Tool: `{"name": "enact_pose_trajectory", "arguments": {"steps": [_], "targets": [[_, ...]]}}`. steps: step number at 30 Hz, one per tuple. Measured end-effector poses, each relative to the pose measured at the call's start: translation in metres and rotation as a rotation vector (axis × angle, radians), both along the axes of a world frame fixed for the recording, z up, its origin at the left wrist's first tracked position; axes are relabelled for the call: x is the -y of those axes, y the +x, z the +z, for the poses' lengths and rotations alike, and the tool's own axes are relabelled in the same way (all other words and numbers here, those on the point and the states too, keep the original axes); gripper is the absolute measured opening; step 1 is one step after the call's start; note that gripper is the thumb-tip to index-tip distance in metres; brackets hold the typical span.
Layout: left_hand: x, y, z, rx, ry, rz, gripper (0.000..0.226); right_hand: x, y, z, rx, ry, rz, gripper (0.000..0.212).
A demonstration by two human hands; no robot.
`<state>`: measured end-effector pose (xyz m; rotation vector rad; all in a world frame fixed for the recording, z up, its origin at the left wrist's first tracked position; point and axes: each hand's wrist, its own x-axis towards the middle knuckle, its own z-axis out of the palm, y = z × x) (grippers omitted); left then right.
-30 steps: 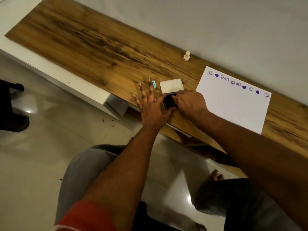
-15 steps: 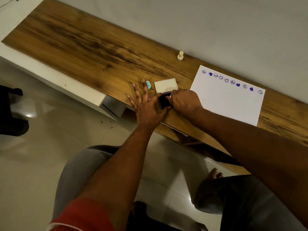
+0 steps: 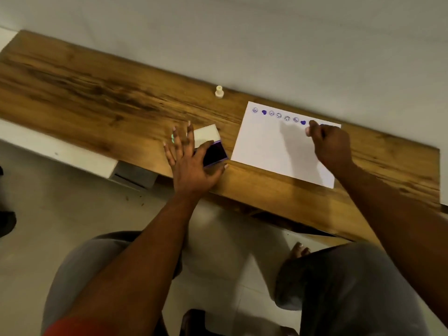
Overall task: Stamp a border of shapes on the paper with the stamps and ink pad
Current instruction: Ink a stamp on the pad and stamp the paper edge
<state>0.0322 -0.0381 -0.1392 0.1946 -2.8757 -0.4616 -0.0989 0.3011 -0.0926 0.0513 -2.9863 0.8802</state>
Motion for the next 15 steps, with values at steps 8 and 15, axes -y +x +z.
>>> {"name": "enact_pose_trajectory", "arguments": {"steps": [8, 15], "targets": [[-0.173, -0.058, 0.0, 0.145, 0.0, -0.418, 0.08, -0.077, -0.039, -0.028, 0.032, -0.019, -0.187, 0.06], [-0.218, -0.084, -0.02, 0.215, 0.02, -0.453, 0.085, -0.085, -0.044, -0.049, 0.037, 0.033, -0.178, 0.065]]}}
